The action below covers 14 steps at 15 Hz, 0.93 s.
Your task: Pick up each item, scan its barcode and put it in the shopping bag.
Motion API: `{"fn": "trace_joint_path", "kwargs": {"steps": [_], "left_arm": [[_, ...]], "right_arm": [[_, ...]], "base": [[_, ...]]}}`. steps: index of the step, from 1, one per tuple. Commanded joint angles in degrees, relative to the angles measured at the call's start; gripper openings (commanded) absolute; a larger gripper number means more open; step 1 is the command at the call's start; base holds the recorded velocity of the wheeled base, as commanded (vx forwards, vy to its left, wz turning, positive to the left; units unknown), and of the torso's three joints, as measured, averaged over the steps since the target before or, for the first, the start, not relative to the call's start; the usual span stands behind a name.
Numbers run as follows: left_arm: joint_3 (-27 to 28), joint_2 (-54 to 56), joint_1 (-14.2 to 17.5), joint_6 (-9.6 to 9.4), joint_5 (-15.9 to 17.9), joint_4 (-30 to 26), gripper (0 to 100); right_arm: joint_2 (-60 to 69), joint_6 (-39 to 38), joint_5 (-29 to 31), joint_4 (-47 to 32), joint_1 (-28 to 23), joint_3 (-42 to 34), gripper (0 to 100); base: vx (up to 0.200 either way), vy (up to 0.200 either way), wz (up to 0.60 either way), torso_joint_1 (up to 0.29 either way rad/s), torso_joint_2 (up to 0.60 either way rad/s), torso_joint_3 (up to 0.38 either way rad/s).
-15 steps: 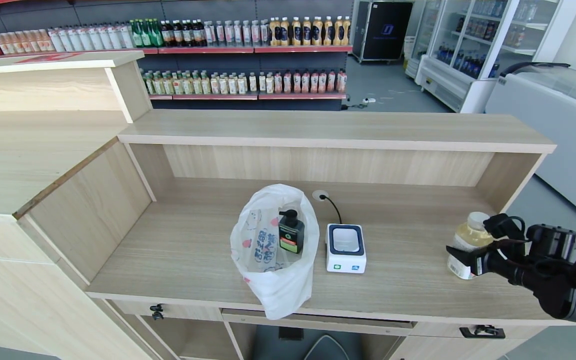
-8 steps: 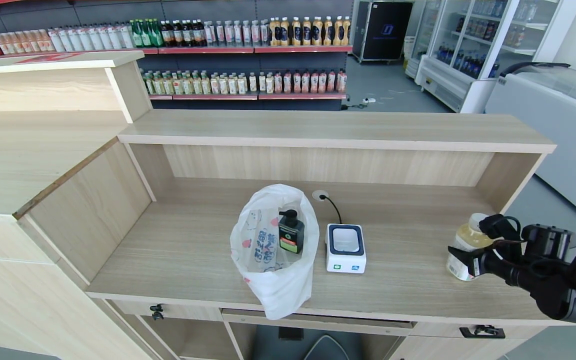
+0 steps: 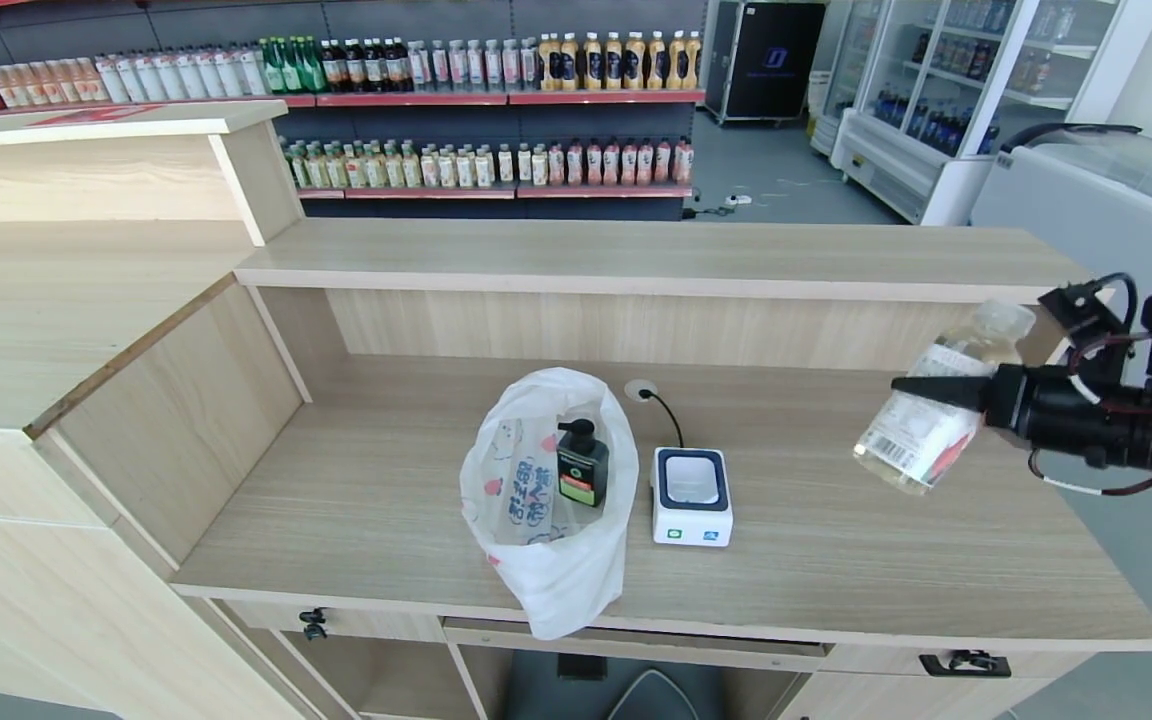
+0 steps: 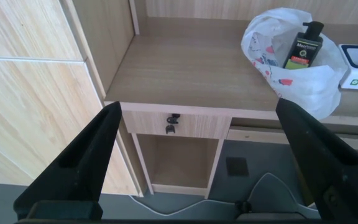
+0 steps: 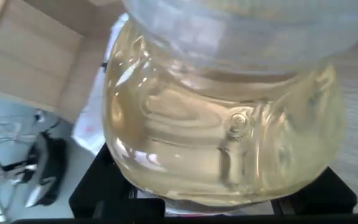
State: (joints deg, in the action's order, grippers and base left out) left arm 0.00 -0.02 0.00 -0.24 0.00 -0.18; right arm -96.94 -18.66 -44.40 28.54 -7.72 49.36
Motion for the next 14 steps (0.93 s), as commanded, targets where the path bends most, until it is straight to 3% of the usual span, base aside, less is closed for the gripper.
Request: {"fn": "trace_joint_path", "kwargs": {"steps": [1,4,7,10,14], "left_arm": [[0.0,0.0,0.0,-0.02,0.0,0.0,100],[0.0,0.0,0.0,-0.02,0.0,0.0,100],[0.0,0.0,0.0,-0.02,0.0,0.0,100],[0.0,0.0,0.0,-0.02,0.0,0.0,100],[0.0,0.0,0.0,-0.02,0.0,0.0,100]], "right_arm": [[19.4,-16.2,-11.7,-12.7,8.7,13.1,0],[24.7,-19.6,-15.3,-12.8,16.0,13.7,0],[29.2,-14.6,-15.2,-12.9,25.2,8.9,0],[30.1,-5.4,-15.2,-12.9,28.5,3.6,0],[30.1,-5.3,-14.9,-12.9,29.9,3.3,0]], "base": [[0.0,0.0,0.0,0.0,0.0,0.0],[0.0,0.0,0.0,0.0,0.0,0.0],[0.0,0.0,0.0,0.0,0.0,0.0],[0.0,0.0,0.0,0.0,0.0,0.0],[0.0,0.0,0.0,0.0,0.0,0.0]]}}
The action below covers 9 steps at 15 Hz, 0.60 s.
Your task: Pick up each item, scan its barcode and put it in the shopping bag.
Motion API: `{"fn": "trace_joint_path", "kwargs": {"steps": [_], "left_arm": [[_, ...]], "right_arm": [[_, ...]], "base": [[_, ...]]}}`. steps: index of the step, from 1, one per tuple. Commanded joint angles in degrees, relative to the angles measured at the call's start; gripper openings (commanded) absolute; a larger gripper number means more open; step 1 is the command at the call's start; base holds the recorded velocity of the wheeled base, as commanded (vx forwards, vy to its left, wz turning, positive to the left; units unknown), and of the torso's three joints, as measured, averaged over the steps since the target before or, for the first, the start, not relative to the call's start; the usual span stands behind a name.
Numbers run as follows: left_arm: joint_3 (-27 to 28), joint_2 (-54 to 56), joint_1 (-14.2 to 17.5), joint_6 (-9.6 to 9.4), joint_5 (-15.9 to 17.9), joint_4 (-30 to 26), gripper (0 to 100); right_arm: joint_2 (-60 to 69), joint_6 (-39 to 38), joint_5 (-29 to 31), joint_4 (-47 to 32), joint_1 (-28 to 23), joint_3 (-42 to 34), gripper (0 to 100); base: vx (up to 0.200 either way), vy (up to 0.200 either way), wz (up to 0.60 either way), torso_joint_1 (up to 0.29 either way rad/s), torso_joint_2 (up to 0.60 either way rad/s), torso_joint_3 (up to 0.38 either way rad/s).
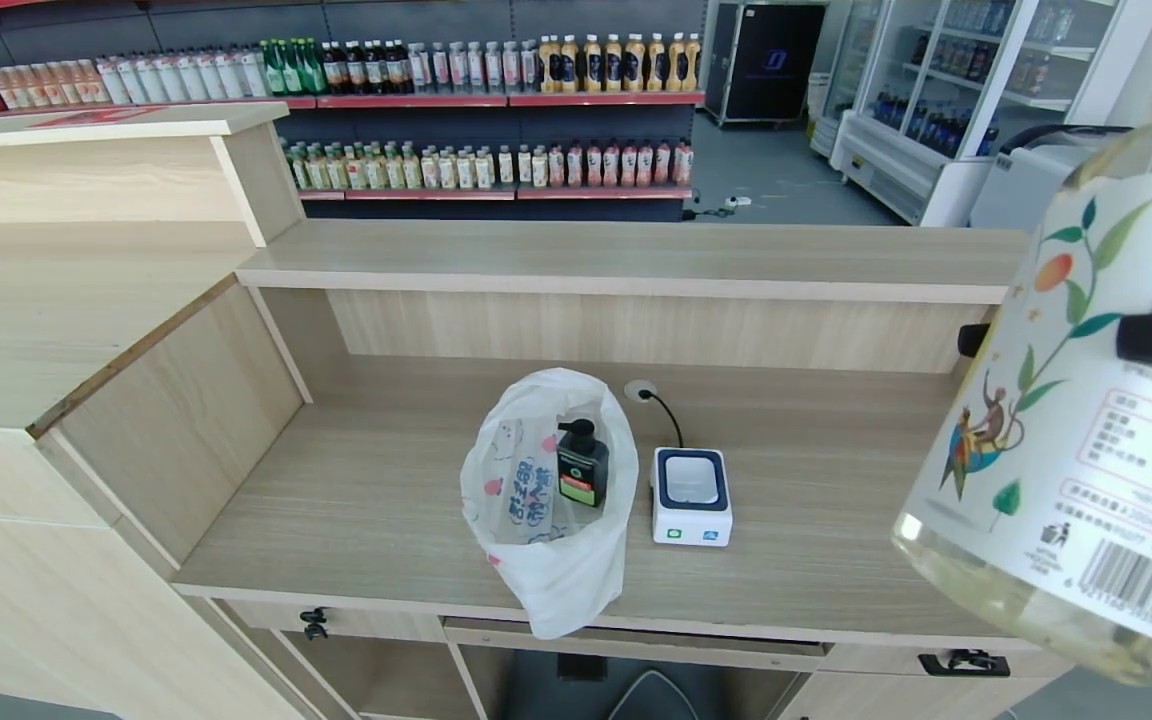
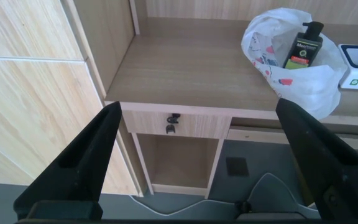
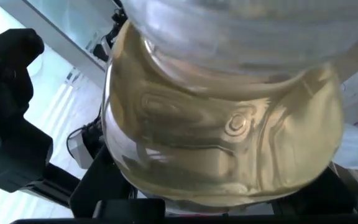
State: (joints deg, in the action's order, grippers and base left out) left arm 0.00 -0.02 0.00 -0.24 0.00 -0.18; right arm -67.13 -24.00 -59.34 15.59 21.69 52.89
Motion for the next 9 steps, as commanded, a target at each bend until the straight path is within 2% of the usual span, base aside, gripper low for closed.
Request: {"fn": "trace_joint_path", "kwargs": {"steps": [1,6,9], "left_arm": [[0.0,0.0,0.0,-0.02,0.0,0.0,100],[0.0,0.0,0.0,-0.02,0.0,0.0,100],[0.0,0.0,0.0,-0.02,0.0,0.0,100]], "right_arm": [[0.6,0.0,0.0,0.1,0.6,-1.0,0],[0.7,0.5,0.2,0.1,1.4,-2.7,0],[-0.6,3.6,0.5,0.1,1.6,-2.8,0]], "base": [[0.0,0.0,0.0,0.0,0.0,0.0],[0.0,0.0,0.0,0.0,0.0,0.0],[0.0,0.0,0.0,0.0,0.0,0.0]]}}
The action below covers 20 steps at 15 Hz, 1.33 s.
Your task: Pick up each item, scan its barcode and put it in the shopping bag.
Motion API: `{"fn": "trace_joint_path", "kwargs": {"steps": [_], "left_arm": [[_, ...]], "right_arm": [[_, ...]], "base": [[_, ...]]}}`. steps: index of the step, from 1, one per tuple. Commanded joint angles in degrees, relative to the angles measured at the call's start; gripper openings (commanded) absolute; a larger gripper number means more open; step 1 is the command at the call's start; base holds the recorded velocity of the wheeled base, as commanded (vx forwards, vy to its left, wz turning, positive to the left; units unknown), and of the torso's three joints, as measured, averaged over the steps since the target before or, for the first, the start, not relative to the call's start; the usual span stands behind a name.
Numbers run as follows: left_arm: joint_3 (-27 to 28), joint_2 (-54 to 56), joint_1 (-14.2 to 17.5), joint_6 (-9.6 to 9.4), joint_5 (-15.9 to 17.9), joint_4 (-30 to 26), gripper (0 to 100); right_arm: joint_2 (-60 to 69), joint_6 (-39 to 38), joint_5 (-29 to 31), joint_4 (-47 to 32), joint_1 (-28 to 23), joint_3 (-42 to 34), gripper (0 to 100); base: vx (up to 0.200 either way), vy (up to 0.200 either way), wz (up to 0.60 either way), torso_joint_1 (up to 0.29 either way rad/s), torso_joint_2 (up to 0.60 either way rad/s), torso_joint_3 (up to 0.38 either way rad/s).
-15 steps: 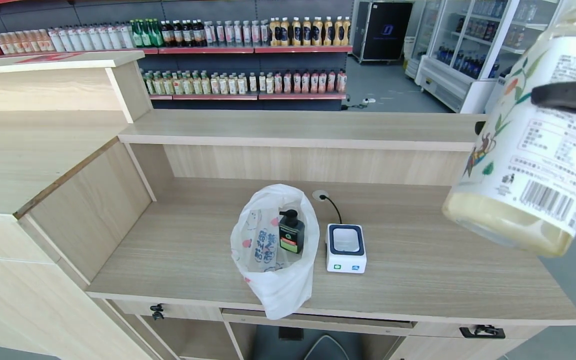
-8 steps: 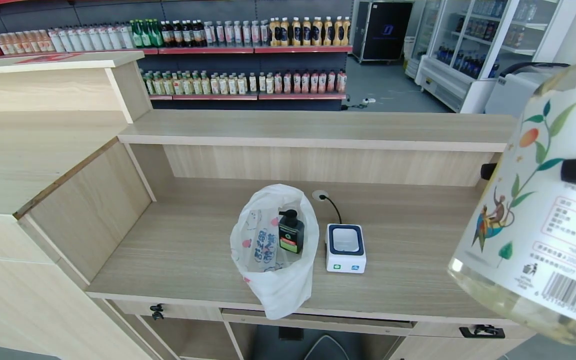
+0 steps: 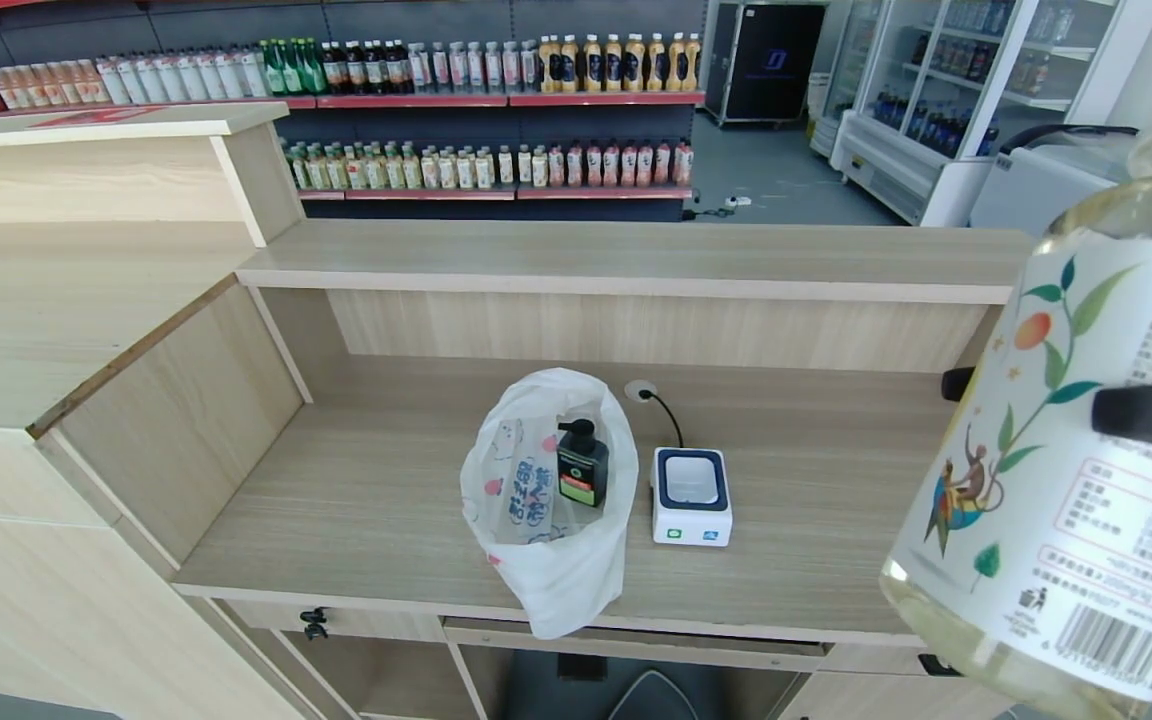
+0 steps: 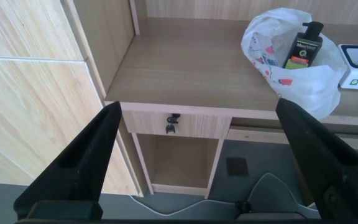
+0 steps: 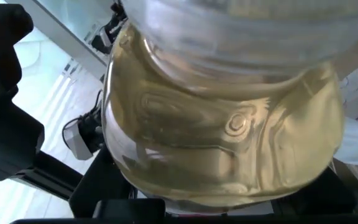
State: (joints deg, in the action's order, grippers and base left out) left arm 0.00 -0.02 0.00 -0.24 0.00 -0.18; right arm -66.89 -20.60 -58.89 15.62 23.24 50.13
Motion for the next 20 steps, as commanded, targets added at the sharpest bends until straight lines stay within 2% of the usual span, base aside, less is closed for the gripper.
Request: {"fn": "trace_joint_path", "kwargs": {"steps": [1,8,14,16,20], "left_arm": [[0.0,0.0,0.0,-0.02,0.0,0.0,100],[0.0,0.0,0.0,-0.02,0.0,0.0,100],[0.0,0.0,0.0,-0.02,0.0,0.0,100],[0.0,0.0,0.0,-0.02,0.0,0.0,100],[0.0,0.0,0.0,-0.02,0.0,0.0,100]], "right_arm": [[-1.2,0.4,0.0,0.0,0.8,0.0,0],[-5.2,7.4,1.0,0.1,2.4,-0.9,0],[-6.4,7.3,2.9,0.1,4.4,-0.2,0],[-6.8,5.8,3.5,0.1,6.4,0.5,0],[-9.3,5.7,13.0,1.8,13.5,1.7,0]], "base": [[0.0,0.0,0.0,0.0,0.0,0.0],[0.0,0.0,0.0,0.0,0.0,0.0],[0.0,0.0,0.0,0.0,0.0,0.0],[0.0,0.0,0.0,0.0,0.0,0.0],[0.0,0.0,0.0,0.0,0.0,0.0]]}}
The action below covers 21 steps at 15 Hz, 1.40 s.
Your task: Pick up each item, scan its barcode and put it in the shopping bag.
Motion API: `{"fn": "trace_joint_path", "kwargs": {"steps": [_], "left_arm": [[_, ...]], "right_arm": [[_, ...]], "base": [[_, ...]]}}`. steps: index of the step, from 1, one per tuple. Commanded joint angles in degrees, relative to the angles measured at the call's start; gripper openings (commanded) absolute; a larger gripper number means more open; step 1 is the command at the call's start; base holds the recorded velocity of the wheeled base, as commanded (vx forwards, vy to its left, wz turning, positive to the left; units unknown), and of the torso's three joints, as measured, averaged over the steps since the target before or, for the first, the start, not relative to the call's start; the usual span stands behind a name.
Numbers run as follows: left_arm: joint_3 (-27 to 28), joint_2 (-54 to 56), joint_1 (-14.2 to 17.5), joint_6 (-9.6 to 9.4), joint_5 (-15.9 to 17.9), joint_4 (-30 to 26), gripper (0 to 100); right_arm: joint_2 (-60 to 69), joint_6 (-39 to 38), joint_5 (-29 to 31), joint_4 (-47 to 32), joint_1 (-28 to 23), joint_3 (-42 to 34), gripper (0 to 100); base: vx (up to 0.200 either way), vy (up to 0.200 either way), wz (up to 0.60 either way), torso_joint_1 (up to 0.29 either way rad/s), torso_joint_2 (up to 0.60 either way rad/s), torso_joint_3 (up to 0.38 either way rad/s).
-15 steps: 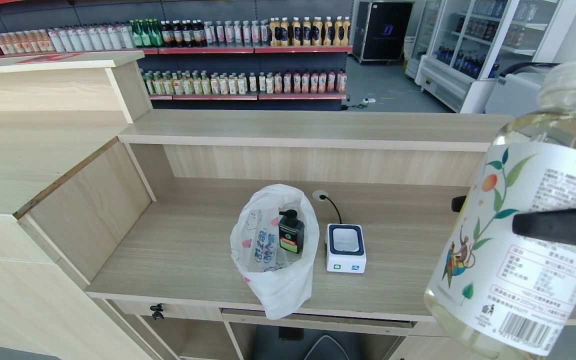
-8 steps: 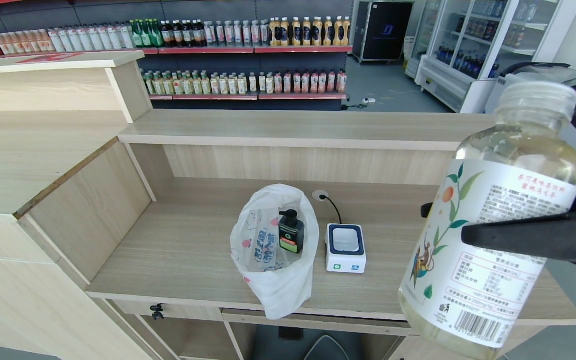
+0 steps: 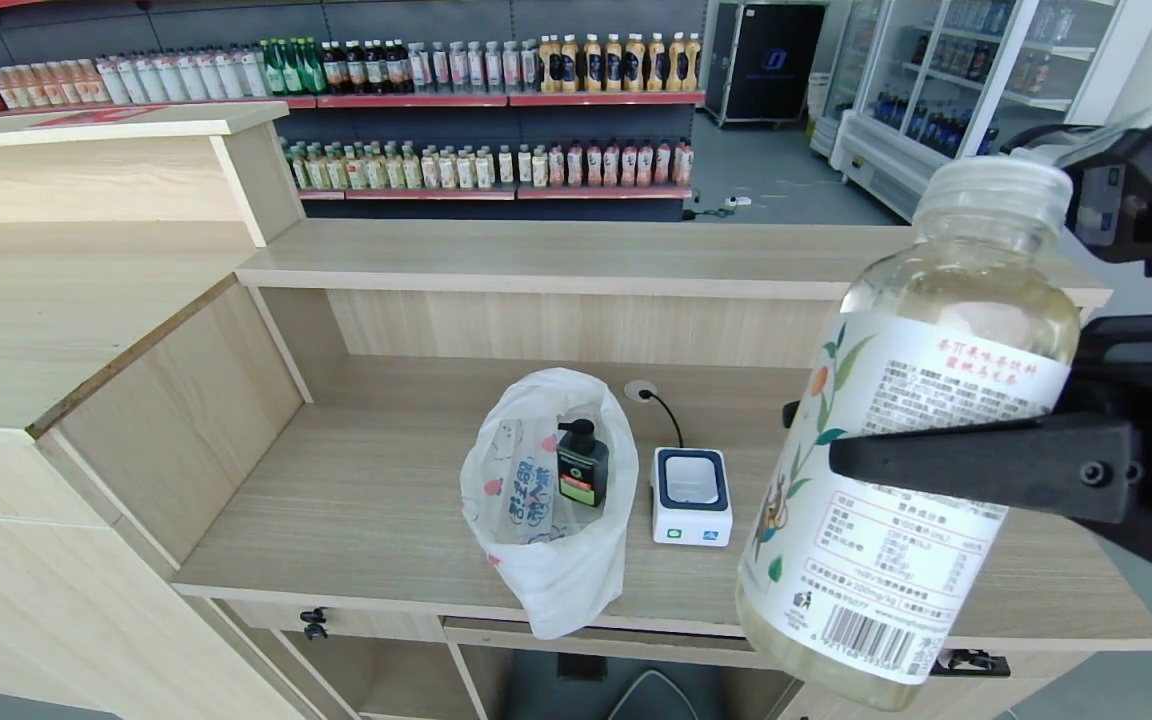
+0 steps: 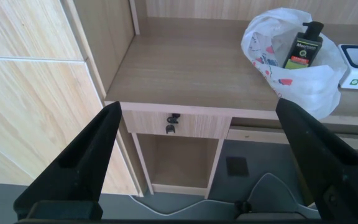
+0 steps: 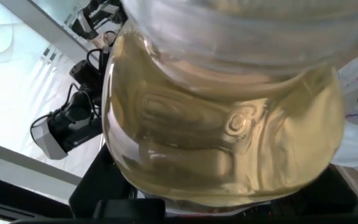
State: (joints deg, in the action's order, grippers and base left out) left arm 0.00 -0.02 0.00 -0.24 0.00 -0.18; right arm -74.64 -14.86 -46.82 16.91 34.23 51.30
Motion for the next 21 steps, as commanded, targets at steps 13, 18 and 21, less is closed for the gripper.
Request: {"fn": "trace_joint_path", "kwargs": {"steps": [13,18,21], "left_arm": [[0.0,0.0,0.0,-0.02,0.0,0.0,100],[0.0,0.0,0.0,-0.02,0.0,0.0,100],[0.0,0.0,0.0,-0.02,0.0,0.0,100]], "right_arm": [[-4.8,30.2,11.8,1.2,-9.9,-1.9,0],[-15.5,73.3,11.7,19.4,-33.3,-7.2,0],[-19.6,75.0,11.5,35.4,-31.5,-10.9,0]], "base": [[0.0,0.0,0.0,0.0,0.0,0.0],[0.0,0.0,0.0,0.0,0.0,0.0],[0.0,0.0,0.0,0.0,0.0,0.0]]}}
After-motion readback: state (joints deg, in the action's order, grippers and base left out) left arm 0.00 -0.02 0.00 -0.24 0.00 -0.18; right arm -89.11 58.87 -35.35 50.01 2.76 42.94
